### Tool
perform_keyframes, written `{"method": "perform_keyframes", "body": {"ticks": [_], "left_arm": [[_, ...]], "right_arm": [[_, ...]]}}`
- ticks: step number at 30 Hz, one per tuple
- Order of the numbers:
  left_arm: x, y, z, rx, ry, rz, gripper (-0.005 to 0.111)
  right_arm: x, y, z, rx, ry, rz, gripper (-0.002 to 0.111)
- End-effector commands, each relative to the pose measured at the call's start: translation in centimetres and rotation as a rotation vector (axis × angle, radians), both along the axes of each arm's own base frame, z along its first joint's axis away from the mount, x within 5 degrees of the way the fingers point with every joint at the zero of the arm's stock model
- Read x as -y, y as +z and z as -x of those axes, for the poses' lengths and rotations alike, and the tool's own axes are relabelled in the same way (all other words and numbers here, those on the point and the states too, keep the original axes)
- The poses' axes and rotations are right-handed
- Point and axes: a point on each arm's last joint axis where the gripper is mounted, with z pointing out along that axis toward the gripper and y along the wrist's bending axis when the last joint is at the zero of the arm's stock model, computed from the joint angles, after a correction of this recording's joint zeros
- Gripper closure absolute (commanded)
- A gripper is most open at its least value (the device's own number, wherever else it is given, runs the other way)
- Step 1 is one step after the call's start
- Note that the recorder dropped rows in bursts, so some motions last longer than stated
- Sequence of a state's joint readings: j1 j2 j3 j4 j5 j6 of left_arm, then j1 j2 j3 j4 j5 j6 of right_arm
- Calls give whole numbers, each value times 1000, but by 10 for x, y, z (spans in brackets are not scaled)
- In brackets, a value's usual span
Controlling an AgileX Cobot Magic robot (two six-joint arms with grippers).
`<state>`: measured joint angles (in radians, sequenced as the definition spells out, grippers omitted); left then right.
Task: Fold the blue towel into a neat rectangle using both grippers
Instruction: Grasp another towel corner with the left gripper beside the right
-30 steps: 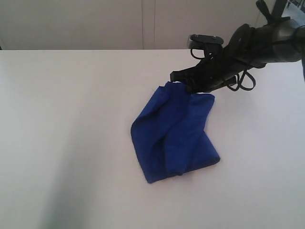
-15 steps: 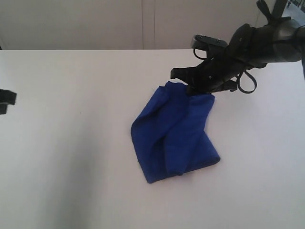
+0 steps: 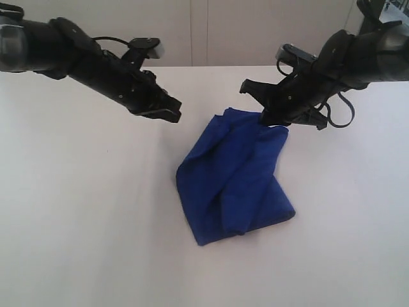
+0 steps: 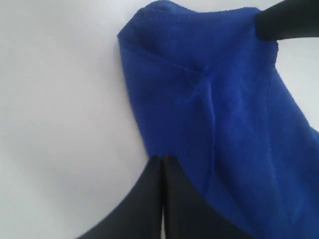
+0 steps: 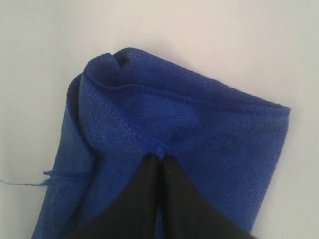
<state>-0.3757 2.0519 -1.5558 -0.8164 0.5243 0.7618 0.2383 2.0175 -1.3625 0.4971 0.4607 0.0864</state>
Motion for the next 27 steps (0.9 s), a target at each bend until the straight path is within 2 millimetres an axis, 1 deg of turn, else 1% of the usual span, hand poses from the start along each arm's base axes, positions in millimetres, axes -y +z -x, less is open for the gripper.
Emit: {"method": "perform_keyframes", "body": {"ticks": [1, 2, 3, 4, 6, 8, 12, 19, 23, 25, 27], "left_arm": [[30, -4, -4, -19, -46, 61, 101], [35, -5, -4, -22, -50, 70, 96], [43, -7, -5, -13, -70, 83, 86], [48, -8, -5, -6, -83, 88, 80], [62, -17, -7, -9, -100, 102, 62], [67, -22, -11, -4, -102, 104, 58], [74, -30, -19, -3, -89, 118, 58], [77, -48, -20, -25, -93, 126, 58], [77, -49, -21, -31, -85, 137, 59], [77, -49, -21, -27, -88, 137, 64], [77, -49, -21, -21, -94, 134, 73]], "right_arm": [[4, 1, -2, 6, -16, -4, 108], [4, 1, -2, 6, -16, -4, 108], [4, 1, -2, 6, -16, -4, 108], [4, 1, -2, 6, -16, -4, 108], [4, 1, -2, 6, -16, -4, 108], [4, 1, -2, 6, -16, -4, 108], [4, 1, -2, 6, -16, -4, 108], [4, 1, -2, 6, -16, -4, 108], [4, 1, -2, 6, -16, -4, 108], [4, 1, -2, 6, -16, -4, 108], [4, 1, -2, 6, -16, -4, 108]]}}
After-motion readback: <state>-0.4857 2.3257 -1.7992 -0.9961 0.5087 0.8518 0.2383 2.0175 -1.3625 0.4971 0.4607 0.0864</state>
